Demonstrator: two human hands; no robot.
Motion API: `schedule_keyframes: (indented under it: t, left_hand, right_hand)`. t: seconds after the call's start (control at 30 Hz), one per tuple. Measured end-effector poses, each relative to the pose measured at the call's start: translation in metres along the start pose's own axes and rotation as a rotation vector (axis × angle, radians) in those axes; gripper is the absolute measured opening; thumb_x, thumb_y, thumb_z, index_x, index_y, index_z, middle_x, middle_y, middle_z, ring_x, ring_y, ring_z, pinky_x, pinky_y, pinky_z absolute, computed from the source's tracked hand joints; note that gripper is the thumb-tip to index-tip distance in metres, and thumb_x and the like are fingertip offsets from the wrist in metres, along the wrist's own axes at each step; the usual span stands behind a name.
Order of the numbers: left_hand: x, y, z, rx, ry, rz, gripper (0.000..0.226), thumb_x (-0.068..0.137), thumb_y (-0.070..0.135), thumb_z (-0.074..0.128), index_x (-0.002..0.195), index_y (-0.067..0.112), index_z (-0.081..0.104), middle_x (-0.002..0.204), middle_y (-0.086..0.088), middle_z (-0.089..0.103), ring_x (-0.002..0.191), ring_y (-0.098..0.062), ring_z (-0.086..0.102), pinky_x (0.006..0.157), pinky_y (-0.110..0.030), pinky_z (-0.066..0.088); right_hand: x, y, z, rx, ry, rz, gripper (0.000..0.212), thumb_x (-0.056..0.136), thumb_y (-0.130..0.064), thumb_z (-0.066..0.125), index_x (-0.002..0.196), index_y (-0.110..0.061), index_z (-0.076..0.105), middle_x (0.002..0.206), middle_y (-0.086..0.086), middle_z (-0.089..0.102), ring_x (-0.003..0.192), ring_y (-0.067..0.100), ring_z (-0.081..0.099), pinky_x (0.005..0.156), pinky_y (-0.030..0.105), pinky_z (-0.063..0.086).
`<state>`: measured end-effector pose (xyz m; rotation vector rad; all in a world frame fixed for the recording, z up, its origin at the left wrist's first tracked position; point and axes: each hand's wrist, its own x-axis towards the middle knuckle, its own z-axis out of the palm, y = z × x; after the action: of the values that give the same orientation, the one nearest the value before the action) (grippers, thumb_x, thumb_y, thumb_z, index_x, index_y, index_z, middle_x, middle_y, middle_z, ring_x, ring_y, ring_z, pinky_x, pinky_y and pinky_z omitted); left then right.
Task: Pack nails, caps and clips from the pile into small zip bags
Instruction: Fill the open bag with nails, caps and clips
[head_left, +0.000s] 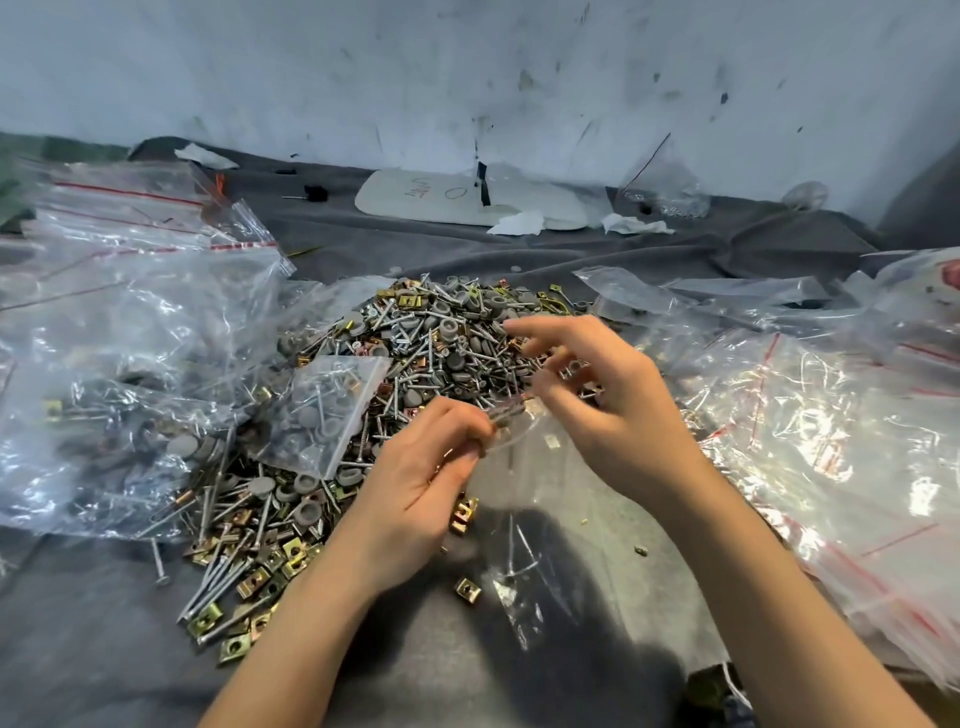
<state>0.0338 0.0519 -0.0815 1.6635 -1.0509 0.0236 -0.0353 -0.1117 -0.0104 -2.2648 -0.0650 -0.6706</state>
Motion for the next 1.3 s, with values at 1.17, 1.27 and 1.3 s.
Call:
schedule_keyframes:
  t: [1.17, 1.27, 1.3]
  left_hand:
    - [0.002, 0.016, -0.005, 0.023, 0.283, 0.254, 0.013, 0.094, 0.015, 0.039, 0.093, 0.017, 0.052, 0.105, -0.002, 0.057, 0.096, -0.02, 0.058, 0.078, -0.033, 0.046]
    - [0.006, 0.017, -0.011, 0.008, 0.322, 0.257, 0.013, 0.093, 0.015, 0.038, 0.092, 0.018, 0.051, 0.103, -0.002, 0.058, 0.095, -0.023, 0.058, 0.077, -0.037, 0.046]
    - [0.007, 0.017, -0.013, 0.0, 0.338, 0.251, 0.013, 0.093, 0.015, 0.038, 0.091, 0.019, 0.05, 0.102, -0.001, 0.058, 0.095, -0.021, 0.057, 0.078, -0.035, 0.045]
  right_hand:
    - [-0.001, -0.027, 0.011, 0.434, 0.212, 0.048, 0.008, 0.081, -0.013, 0.067, 0.087, -0.017, 0.063, 0.088, 0.006, 0.07, 0.08, 0.016, 0.065, 0.071, 0.028, 0.05]
    - [0.008, -0.004, 0.002, 0.353, 0.337, 0.069, 0.005, 0.085, -0.017, 0.065, 0.086, -0.022, 0.065, 0.085, -0.001, 0.069, 0.079, 0.011, 0.063, 0.072, 0.025, 0.051]
    - [0.01, 0.006, 0.003, 0.244, 0.326, 0.092, 0.006, 0.086, -0.015, 0.065, 0.084, -0.021, 0.065, 0.08, -0.004, 0.067, 0.076, 0.009, 0.062, 0.071, 0.024, 0.051]
